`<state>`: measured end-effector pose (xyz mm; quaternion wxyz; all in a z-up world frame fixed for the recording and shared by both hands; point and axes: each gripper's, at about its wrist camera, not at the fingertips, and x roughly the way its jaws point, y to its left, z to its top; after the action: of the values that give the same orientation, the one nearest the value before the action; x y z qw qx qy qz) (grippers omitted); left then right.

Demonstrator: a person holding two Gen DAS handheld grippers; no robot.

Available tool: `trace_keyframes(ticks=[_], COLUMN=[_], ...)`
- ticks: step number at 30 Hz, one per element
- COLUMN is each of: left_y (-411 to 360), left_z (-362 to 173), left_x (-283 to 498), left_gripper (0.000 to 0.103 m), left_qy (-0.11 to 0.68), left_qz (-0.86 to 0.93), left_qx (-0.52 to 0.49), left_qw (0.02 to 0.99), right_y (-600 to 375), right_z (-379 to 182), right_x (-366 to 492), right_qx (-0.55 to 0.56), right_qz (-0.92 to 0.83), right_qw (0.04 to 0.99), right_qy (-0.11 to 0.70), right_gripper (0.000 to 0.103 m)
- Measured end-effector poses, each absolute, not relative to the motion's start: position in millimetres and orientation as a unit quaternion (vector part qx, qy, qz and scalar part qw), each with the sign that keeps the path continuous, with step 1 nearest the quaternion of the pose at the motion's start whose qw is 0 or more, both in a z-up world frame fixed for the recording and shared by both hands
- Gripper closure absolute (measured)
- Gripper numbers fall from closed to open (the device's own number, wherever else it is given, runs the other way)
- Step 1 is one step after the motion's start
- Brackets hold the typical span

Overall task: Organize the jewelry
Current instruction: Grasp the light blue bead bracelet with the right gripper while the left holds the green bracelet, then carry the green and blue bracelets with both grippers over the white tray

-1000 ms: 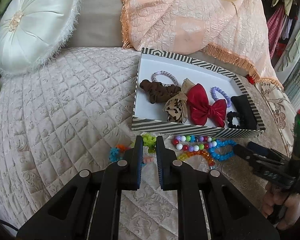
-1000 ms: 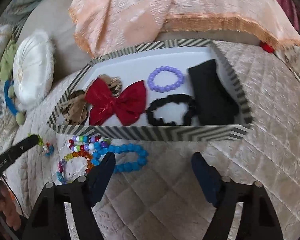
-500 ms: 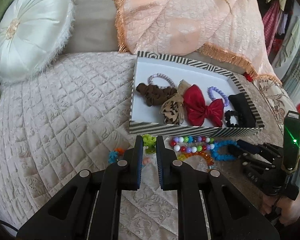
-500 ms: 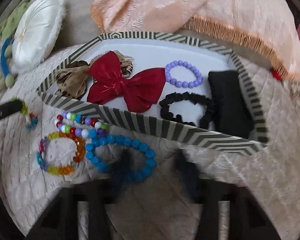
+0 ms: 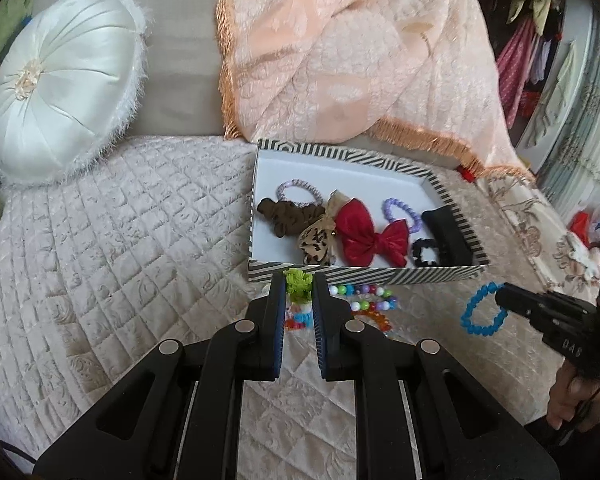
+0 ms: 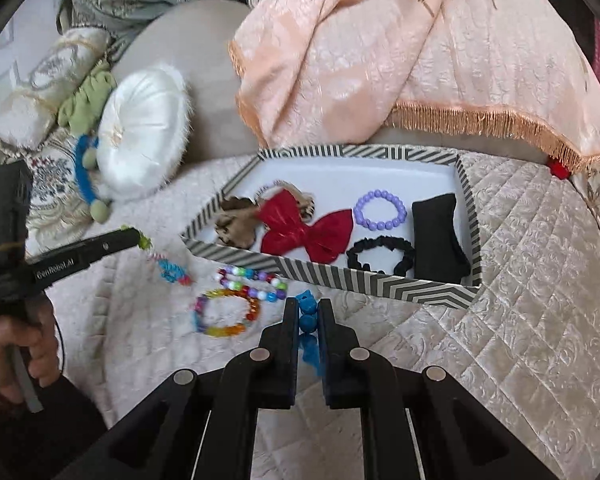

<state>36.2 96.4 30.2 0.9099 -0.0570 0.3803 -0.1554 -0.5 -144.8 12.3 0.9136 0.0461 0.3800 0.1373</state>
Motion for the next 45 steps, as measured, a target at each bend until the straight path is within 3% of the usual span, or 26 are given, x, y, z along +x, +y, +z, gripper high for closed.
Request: trace_keyframes(ticks=[7, 45], left_y=[100, 87], left_z=[26, 12], left_x=[16, 23], left_gripper=[0.092, 0.092], left_qy=[0.377, 0.393], left_qz=[-0.149, -0.124], left_qx=[-0.053, -0.023], left_qw=[0.912, 0.911], right_y=[-151, -140], right_z=[30, -2], right_x=[-14, -4], right_qx=[0.069, 0.030], right_qz=[0.132, 0.105], right_qw=[0.919, 0.908], right_qy=[0.365, 0.403], right_gripper=[0.095, 0.095])
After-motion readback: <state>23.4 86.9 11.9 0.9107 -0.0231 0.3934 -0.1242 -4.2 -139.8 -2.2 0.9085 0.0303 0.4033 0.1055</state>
